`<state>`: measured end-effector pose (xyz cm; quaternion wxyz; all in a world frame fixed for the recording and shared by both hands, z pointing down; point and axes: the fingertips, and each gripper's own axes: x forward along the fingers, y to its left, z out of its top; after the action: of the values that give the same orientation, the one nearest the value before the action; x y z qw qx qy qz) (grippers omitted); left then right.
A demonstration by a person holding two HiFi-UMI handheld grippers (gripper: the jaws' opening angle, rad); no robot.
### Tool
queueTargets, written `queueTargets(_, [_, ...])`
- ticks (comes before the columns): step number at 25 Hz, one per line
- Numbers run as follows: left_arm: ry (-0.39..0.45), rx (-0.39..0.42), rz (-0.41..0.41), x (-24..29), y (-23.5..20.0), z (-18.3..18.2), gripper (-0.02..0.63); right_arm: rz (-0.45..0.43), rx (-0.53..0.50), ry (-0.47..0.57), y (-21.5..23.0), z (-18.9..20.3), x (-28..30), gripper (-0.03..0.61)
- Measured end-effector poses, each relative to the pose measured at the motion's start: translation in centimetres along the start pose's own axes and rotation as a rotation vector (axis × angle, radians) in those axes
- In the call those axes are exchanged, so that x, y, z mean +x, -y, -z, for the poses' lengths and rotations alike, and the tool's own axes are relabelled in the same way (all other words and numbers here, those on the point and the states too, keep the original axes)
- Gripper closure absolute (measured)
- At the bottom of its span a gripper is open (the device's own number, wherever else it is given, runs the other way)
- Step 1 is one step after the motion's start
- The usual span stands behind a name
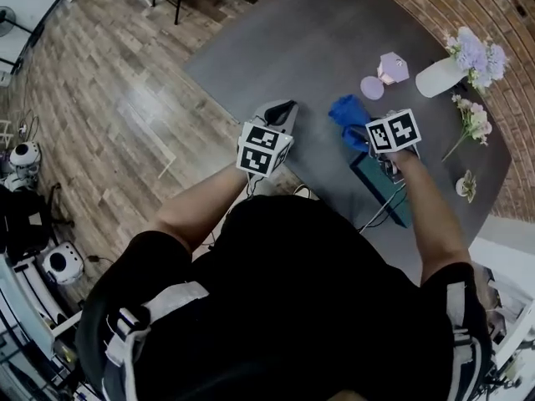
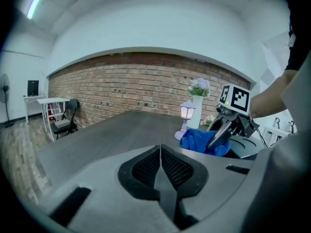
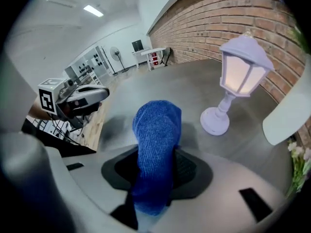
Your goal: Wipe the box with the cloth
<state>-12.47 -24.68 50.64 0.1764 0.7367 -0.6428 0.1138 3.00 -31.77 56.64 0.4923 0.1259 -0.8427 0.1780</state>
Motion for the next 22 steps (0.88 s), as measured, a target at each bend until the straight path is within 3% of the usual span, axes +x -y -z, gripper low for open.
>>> queueTargets(3, [-0.038, -0.004, -0.044, -0.4, -0.9, 0.5, 0.597, 0.015, -0.017, -0.009, 2.7, -1.0, 0.1, 0.423])
queueTargets(9, [-0.074, 0.018, -0.05, 0.0, -0.2, -0.1, 0.597, 0.032, 0.034, -0.035, 6.8, -0.6, 0.4, 0.423])
queueTargets(15, [-0.082, 0.048, 0.036, 1.5, 3.0, -1.1, 0.597, -0.016, 0.122, 0.01, 8.7, -0.4, -0.1, 0.423])
queueTargets(22, [-0.121, 0.062, 0.069, 2.1, 4.5, -0.5, 0.597, -0.007, 0.199, 0.073, 10.8, -0.2, -1.6, 0.422])
